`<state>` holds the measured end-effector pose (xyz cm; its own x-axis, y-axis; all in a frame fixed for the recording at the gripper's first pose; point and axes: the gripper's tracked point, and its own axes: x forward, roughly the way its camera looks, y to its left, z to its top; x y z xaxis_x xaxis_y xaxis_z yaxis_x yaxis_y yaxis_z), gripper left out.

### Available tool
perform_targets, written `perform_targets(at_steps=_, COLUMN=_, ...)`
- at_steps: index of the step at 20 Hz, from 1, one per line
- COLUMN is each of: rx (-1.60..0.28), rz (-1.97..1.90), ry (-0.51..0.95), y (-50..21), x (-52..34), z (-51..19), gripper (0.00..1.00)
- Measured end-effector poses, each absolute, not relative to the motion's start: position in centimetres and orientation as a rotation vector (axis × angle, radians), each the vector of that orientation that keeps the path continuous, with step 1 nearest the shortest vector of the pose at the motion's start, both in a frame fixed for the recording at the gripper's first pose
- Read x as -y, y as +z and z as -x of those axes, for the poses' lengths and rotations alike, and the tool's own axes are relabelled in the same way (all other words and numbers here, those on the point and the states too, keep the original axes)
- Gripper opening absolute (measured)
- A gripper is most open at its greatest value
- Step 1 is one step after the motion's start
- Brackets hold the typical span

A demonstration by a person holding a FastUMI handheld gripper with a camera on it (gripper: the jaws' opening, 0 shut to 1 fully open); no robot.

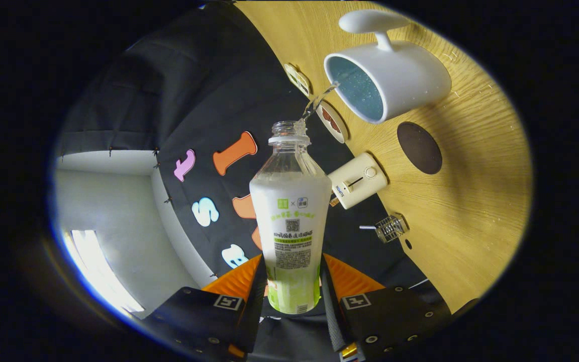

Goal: Take the bottle from table, then pour the juice into the cup, finally place the bottle on the coaster

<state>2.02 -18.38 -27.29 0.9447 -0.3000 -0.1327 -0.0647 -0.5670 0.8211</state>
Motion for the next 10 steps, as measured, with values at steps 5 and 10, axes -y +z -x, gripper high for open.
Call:
perform_targets(at_steps=5, rx=0.298, rz=-2.199, ry=-0.320, y=-26.78, x=18.78, z=-2.31, gripper=0.57)
perform_targets(at_steps=10, rx=0.329, rz=-2.241, ry=-0.314, y=-26.49, x=19.21, z=-2.31, gripper=0.57)
